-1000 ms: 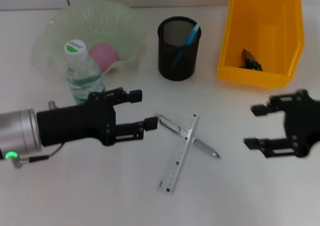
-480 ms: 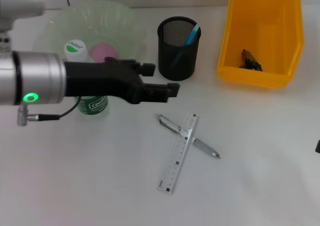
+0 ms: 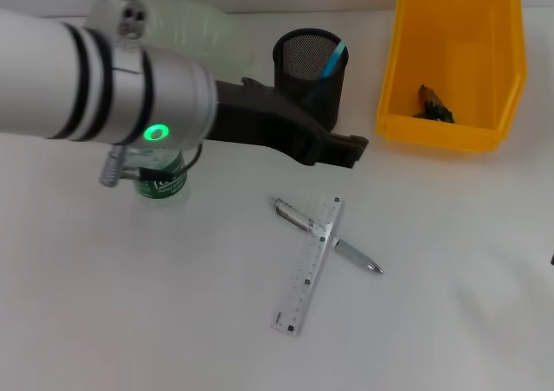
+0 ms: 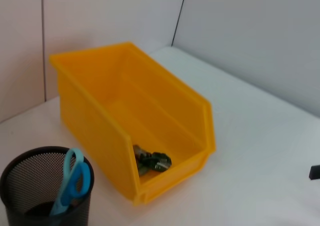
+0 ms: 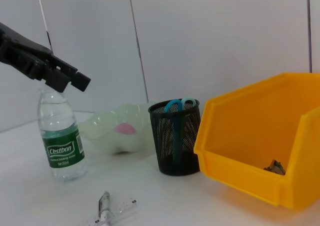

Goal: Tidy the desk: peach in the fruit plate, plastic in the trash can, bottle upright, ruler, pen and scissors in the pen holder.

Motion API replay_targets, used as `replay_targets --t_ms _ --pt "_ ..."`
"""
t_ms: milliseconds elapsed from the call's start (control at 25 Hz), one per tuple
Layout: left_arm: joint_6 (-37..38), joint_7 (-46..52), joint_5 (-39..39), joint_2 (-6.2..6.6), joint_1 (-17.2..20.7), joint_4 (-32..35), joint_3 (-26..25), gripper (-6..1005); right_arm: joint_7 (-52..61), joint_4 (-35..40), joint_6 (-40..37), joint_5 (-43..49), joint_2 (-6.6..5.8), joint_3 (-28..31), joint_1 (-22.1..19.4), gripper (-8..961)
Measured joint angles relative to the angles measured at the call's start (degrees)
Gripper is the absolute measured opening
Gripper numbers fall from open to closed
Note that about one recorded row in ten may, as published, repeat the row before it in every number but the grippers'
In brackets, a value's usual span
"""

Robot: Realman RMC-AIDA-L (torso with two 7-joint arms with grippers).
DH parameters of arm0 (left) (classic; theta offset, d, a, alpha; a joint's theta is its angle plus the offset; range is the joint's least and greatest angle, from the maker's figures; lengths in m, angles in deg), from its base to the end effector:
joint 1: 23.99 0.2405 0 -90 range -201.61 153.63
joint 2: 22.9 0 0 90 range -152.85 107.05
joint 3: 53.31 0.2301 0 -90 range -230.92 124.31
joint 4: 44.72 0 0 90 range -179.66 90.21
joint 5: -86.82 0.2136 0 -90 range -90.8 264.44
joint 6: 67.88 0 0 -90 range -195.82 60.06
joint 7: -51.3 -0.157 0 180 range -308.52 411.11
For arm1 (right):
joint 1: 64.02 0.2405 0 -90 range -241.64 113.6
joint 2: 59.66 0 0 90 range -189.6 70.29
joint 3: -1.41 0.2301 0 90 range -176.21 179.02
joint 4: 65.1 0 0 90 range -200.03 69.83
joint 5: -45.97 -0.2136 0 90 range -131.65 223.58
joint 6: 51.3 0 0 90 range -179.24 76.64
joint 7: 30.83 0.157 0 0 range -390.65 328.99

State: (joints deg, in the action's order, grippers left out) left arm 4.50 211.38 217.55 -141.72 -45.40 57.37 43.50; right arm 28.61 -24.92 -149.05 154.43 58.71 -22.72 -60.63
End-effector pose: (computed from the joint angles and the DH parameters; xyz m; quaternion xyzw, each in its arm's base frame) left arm -0.0607 0.3035 -0.0174 -0.9430 -0.2800 -0.0626 0.1688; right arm 0.3579 0.1915 0.0626 -0.8707 0.2562 0.2578 0.3312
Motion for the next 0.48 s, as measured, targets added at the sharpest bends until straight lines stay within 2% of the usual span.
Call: replay_targets --t_ms 80,200,480 --pt "0.7 4.5 4.7 -0.31 -3.4 0.4 4.0 797 0.0 -0.5 0.2 0.0 0.01 0.1 0.3 696" --pt "-0.1 4.6 5.5 -0.38 -4.4 -0.7 5.9 797 -0.1 -0.9 0.3 -0.1 0.17 0.1 0.4 696" --pt "-5.8 4.8 8.2 -0.44 -8.8 -11.6 9.2 797 -0.1 -1.3 0.3 -0.4 0.56 0.3 0.5 696"
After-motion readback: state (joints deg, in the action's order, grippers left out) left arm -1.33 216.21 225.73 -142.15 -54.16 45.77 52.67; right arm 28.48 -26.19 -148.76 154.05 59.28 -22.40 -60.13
